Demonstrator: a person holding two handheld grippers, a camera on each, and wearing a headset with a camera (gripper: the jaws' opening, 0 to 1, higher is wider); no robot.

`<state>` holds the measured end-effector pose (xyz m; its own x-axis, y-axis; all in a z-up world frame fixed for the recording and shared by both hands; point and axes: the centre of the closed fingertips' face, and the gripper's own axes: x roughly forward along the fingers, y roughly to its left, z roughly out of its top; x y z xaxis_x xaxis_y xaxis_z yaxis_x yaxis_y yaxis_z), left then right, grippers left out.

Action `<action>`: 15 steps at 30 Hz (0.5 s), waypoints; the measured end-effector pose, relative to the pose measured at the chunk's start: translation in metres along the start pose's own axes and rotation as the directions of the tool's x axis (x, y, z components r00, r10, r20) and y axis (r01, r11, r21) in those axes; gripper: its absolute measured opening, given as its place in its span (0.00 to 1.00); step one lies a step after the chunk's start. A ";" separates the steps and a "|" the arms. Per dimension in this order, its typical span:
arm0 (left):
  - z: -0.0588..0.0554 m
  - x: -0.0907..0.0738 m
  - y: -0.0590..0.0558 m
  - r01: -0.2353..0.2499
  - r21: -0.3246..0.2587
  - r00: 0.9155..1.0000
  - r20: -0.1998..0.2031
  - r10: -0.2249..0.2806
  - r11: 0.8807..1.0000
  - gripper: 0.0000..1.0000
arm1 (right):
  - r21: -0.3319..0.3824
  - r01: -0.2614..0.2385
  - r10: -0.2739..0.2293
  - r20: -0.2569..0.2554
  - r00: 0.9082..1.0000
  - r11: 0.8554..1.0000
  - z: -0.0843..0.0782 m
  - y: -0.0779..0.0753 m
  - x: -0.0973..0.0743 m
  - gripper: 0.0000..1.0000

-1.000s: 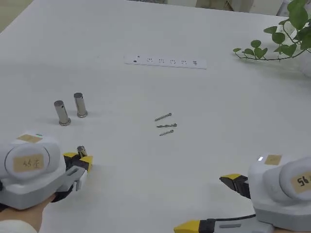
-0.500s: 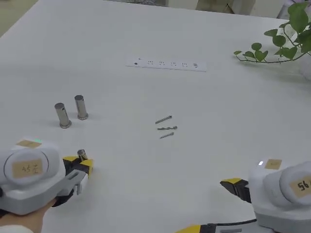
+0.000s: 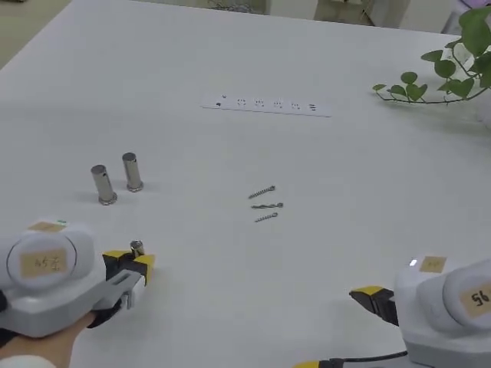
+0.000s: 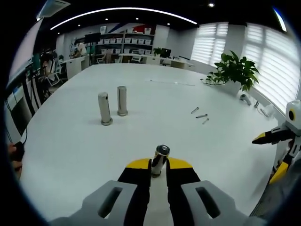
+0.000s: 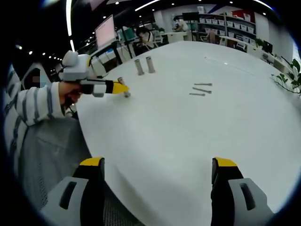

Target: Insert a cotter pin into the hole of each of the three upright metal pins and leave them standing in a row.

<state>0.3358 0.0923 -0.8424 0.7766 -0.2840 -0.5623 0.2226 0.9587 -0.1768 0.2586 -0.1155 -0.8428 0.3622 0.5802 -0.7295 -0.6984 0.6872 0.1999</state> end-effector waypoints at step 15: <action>-0.004 -0.011 0.000 0.073 0.088 0.996 -0.056 -0.068 0.993 0.33 | 0.013 0.005 -0.005 0.003 1.000 1.000 -0.003 -0.002 -0.001 0.95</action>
<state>0.3248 0.0951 -0.8398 0.7254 -0.3487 -0.5935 0.3296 0.9329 -0.1452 0.2583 -0.1186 -0.8447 0.3676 0.5780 -0.7286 -0.6884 0.6958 0.2047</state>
